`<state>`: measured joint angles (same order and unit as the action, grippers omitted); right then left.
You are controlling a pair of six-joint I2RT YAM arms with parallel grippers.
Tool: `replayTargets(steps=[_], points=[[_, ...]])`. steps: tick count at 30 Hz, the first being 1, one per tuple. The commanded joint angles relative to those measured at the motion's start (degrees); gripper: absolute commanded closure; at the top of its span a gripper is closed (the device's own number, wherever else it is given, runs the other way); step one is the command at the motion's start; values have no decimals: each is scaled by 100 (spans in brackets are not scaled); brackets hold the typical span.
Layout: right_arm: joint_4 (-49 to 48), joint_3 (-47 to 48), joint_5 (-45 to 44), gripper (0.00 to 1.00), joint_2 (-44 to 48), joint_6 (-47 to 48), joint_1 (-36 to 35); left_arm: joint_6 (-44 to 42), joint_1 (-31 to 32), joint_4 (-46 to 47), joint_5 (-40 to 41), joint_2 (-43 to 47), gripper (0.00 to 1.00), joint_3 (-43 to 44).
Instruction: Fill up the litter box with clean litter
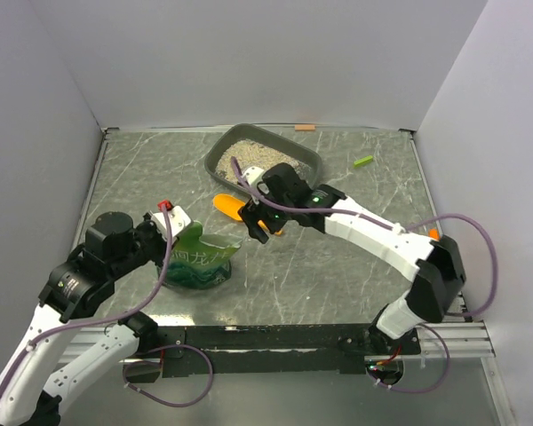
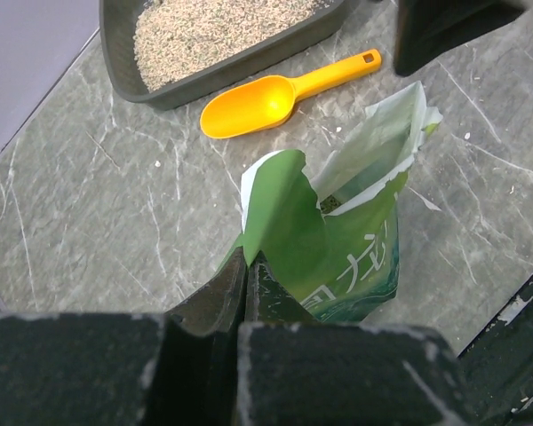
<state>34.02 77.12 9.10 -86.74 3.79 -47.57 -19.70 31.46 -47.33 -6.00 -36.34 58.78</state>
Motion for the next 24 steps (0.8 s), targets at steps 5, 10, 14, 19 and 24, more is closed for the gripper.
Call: replayTargets(steps=[5, 10, 14, 19, 24], points=[[-352, 128, 47, 19, -888, 912, 388, 204, 9, 286, -42, 504, 88, -385], [-405, 198, 276, 19, -1186, 1220, 600, 195, 9, 347, -51, 786, 70, -447], [-274, 574, 478, 19, -1564, 1264, 749, 204, 9, 321, -33, 1041, 59, -298], [-45, 1067, 715, 19, -2154, 1238, 741, 685, 9, 593, 28, 1330, 39, -122], [42, 1349, 453, 19, -2575, 1176, 749, 1126, 0, 804, 108, 1357, 29, 265]])
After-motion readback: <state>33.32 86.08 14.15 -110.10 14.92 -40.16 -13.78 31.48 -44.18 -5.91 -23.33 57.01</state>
